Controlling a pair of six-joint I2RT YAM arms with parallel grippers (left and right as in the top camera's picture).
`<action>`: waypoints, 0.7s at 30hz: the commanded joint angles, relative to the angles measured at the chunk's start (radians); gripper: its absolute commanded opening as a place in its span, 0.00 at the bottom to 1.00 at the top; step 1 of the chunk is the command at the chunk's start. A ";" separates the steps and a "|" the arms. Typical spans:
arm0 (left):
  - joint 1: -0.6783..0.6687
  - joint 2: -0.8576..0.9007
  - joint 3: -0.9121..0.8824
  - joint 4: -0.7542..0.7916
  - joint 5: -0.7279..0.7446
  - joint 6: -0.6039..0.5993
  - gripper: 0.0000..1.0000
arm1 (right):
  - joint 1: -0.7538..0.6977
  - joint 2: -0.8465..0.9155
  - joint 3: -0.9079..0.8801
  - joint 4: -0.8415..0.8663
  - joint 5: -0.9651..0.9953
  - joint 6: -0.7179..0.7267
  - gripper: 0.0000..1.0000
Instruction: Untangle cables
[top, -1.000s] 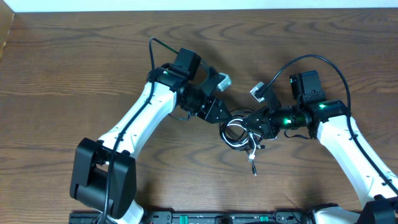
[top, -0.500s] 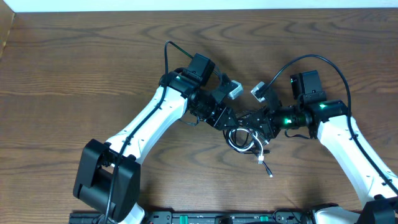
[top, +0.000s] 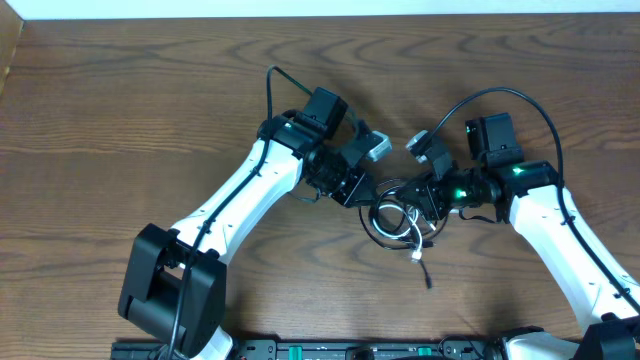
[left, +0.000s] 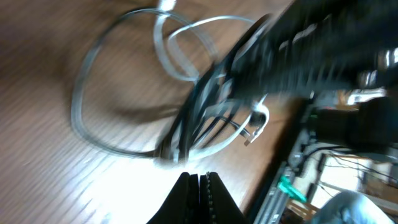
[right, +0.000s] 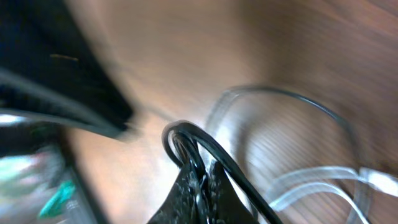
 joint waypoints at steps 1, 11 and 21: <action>0.037 -0.013 -0.006 -0.021 -0.164 -0.038 0.07 | 0.003 0.005 0.000 -0.019 0.412 0.235 0.01; 0.100 -0.011 -0.006 -0.023 -0.209 -0.162 0.28 | 0.003 0.006 -0.001 -0.051 0.467 0.367 0.01; 0.100 0.010 -0.010 0.013 -0.209 -0.238 0.29 | 0.003 0.008 -0.001 0.152 -0.114 0.284 0.01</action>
